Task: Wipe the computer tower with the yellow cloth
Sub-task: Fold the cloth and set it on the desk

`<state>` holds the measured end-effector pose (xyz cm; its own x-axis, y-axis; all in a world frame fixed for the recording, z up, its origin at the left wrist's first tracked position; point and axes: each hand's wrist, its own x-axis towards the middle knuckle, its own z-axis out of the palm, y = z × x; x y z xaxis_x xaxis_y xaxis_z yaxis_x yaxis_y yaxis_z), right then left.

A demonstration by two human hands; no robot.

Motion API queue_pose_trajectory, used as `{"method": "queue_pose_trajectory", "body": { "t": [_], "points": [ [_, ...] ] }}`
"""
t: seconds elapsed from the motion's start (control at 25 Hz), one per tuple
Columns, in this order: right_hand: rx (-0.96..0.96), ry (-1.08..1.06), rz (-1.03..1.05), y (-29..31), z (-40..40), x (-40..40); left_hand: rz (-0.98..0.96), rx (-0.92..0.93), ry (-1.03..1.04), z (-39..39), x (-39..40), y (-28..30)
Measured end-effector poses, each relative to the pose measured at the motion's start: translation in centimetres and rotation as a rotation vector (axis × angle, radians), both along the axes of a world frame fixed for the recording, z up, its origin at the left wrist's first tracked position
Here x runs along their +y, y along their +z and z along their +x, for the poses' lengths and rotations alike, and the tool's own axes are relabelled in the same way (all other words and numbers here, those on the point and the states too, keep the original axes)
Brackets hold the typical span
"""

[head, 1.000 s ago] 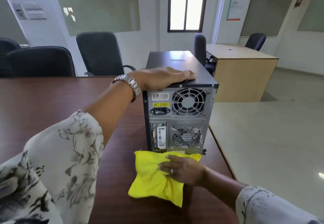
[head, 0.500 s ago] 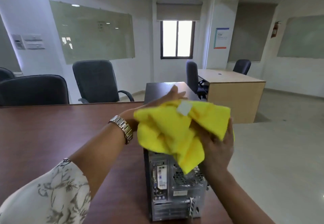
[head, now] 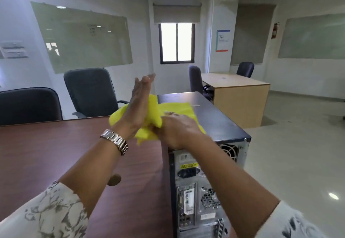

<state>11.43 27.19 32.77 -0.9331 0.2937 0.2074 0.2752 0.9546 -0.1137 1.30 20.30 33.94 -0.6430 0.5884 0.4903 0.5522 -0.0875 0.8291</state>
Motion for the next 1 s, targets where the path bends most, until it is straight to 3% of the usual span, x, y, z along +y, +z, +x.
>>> {"method": "queue_pose_trajectory", "body": {
  "t": [0.12,0.24,0.36,0.48,0.6,0.72,0.88,0.96,1.0],
  "points": [
    [-0.106,0.152,0.008,-0.4,-0.9,-4.4,-0.209,0.089,-0.111,-1.5,-4.0,0.5],
    [-0.172,0.206,-0.107,-0.6,-3.3,-6.1,-0.391,0.017,-0.297,-2.7,-8.3,-0.7],
    [-0.303,0.3,-0.092,-2.6,-6.6,-7.8,-0.887,0.152,-0.347,-4.2,-11.9,-2.8],
    [-0.433,0.347,-0.063,-5.5,-8.7,-9.5,-1.325,0.364,-0.146,-5.5,-13.5,-6.6],
    [-0.506,0.25,0.068,-7.6,-9.4,-9.3,-1.3,0.387,-0.069,-6.7,-13.8,-10.2],
    [-0.271,0.087,0.047,-9.7,-9.1,-8.9,-1.14,0.509,0.146,-7.9,-15.0,-13.0],
    [-0.029,0.159,0.12,-14.5,-7.2,-9.2,-0.809,0.85,0.333,-5.9,-16.6,-19.5],
    [-0.126,0.193,0.096,-19.1,-4.9,-9.8,-0.822,0.965,0.311,-4.3,-17.7,-24.7],
    [-0.245,0.197,0.06,-21.9,-3.4,-10.2,-0.922,0.993,0.227,-3.2,-18.3,-27.6]
  ]
}}
